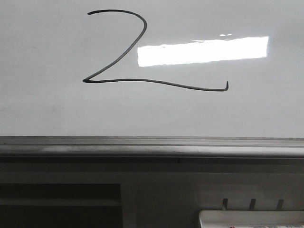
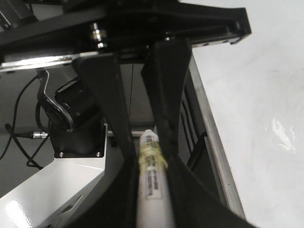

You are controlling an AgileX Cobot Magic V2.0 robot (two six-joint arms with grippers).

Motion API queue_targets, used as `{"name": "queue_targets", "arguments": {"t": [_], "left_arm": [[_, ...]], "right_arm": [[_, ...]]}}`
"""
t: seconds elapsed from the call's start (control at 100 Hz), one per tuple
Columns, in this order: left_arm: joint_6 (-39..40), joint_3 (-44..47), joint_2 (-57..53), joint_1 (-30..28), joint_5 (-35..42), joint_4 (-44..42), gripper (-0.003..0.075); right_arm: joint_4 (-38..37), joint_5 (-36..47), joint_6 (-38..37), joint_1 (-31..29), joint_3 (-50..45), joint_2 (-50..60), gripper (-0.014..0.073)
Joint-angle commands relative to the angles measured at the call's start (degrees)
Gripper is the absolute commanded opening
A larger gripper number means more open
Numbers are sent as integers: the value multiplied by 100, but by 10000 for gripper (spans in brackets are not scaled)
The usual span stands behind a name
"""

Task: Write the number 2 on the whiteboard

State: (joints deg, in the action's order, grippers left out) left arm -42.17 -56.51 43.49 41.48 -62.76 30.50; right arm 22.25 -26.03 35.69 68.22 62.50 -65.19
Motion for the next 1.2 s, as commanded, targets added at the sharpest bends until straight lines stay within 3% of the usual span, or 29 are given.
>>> {"name": "queue_targets", "arguments": {"t": [0.0, 0.22, 0.29, 0.42, 0.51, 0.63, 0.76, 0.86, 0.96, 1.19], "left_arm": [[195, -171, 116, 3, 569, 137, -20], [195, -171, 130, 3, 569, 125, -20], [195, -171, 130, 3, 569, 125, -20], [195, -171, 130, 3, 569, 125, -20], [195, -171, 130, 3, 649, 100, -20], [373, -171, 130, -8, 1078, -141, -20], [2023, -116, 130, -86, 2116, -1476, -20], [3960, 126, 130, -347, 2989, -3134, -20], [5161, 482, 130, -729, 3803, -3761, -20], [5343, 1103, 717, -1284, 5318, -3217, -20]], "right_arm": [[178, 466, 65, 68, 195, 81, -60], [178, 477, 65, 68, 195, 102, -30], [178, 535, 65, 57, 195, 154, 86], [178, 915, 65, 57, 195, 339, 435], [178, 1292, 65, -9, 195, 554, 532], [178, 1403, 65, -425, 195, 945, 486], [178, 928, -66, -1225, 185, 1426, 379], [178, 347, -320, -1837, 137, 1764, 192], [178, 102, -321, -2211, -96, 2080, -76], [274, 351, -345, -2300, -956, 2379, -70]]}}
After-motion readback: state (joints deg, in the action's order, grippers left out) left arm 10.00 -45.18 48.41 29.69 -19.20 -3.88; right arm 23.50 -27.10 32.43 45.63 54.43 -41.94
